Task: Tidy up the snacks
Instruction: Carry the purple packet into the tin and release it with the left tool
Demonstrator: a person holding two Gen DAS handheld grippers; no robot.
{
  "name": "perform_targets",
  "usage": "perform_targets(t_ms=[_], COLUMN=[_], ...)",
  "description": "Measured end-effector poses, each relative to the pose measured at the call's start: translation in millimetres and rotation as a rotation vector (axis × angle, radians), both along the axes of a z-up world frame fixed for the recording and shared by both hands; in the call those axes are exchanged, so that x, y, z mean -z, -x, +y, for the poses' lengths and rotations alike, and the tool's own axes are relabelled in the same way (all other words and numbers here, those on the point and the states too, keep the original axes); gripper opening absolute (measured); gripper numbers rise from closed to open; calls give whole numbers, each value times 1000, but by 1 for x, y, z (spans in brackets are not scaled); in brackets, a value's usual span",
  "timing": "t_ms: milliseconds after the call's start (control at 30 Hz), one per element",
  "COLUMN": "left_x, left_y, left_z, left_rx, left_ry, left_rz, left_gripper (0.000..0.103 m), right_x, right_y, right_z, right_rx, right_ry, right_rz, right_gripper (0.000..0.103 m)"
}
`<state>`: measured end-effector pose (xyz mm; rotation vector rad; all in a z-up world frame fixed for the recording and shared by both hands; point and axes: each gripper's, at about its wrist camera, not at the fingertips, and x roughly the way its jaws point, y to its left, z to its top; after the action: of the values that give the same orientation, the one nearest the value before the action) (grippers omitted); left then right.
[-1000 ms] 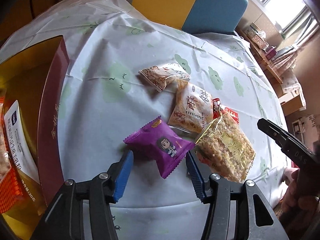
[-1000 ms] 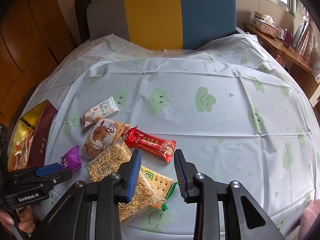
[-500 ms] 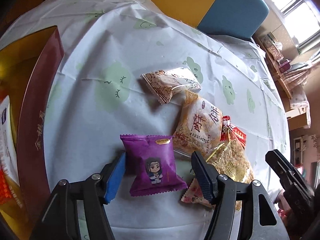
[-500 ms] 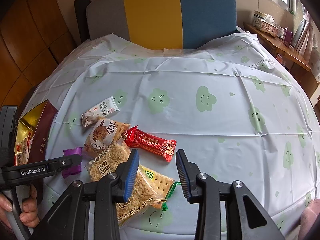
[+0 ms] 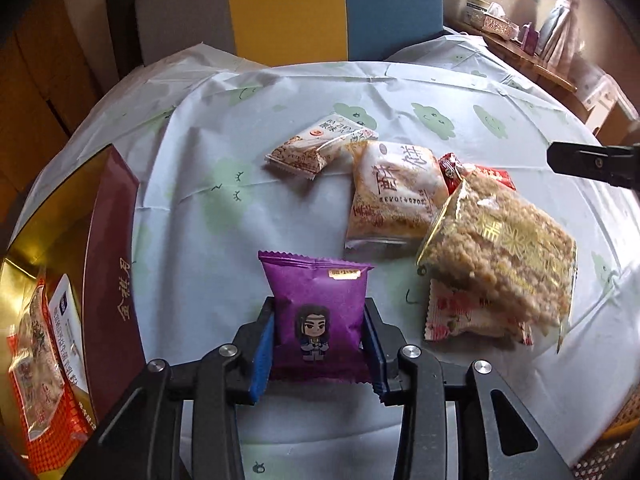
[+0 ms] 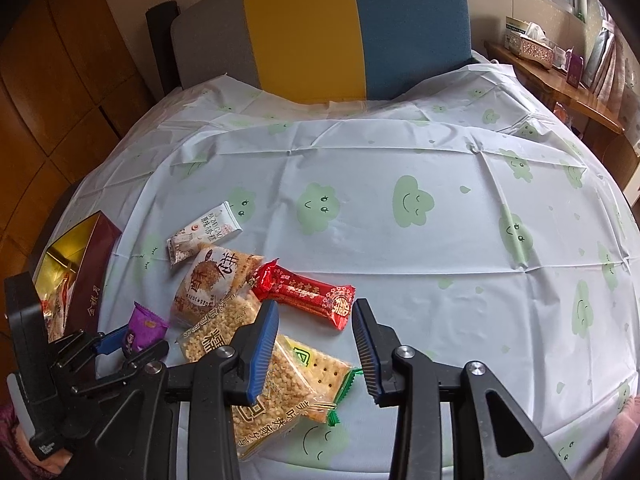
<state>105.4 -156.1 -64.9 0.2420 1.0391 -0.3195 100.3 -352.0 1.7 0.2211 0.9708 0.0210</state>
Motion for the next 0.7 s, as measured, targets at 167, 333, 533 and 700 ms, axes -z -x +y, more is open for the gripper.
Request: perform_targets(t_ms=[167,333,533,700], left_x=[0,2,2,2], left_y=[7,11,13,18], left_z=[10,8,11,11], left_rx=[-10,-5,-3,16], left_ry=[30,28,48,43], left_rz=[13,-3,-12,-43], left_gripper=[40,43,44,41], right_x=[2,11,27,37], right_y=[-1,-1,1,0], right_z=[21,55,76,83], right_rx=[-131,-273,-350,-372], right_ry=[-62,14,132,226], right_rz=[3,25,66,84], right_gripper=[70,82,84,84])
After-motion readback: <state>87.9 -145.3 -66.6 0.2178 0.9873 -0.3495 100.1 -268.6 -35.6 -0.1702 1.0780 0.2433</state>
